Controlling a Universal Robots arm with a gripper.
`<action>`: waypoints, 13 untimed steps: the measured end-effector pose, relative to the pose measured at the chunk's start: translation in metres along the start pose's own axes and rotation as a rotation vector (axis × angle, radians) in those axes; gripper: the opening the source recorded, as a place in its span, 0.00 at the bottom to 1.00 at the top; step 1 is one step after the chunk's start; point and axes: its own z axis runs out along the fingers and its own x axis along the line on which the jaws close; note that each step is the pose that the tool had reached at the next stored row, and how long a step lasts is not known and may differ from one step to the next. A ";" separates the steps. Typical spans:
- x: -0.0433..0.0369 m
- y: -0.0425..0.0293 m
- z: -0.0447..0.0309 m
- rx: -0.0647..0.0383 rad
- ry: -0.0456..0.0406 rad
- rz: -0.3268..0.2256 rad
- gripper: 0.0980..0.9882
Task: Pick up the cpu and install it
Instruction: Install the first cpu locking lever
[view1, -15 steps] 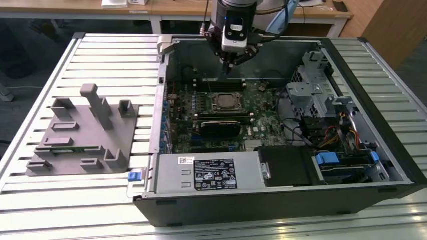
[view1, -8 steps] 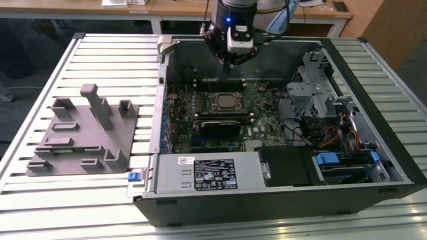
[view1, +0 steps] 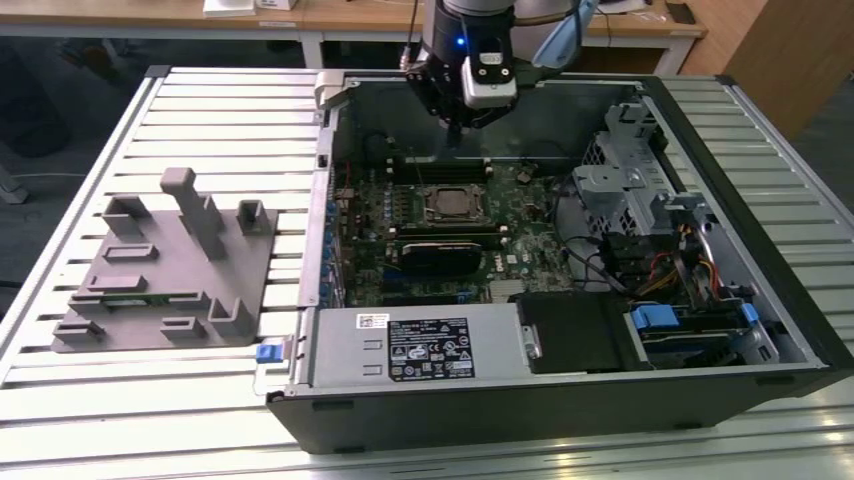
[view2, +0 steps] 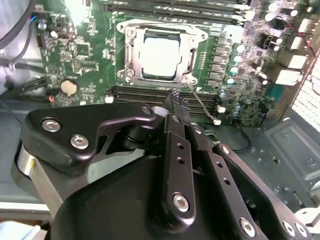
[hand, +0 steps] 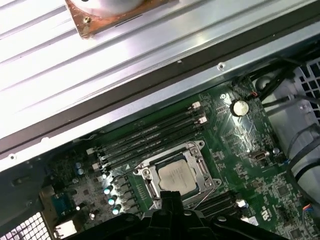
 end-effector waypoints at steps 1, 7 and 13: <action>0.0000 0.0000 0.0001 -0.004 -0.0044 -0.008 0.01; 0.0000 -0.0001 0.0015 -0.006 -0.0023 -0.108 0.01; 0.0000 -0.0002 0.0031 -0.004 0.0029 -0.216 0.01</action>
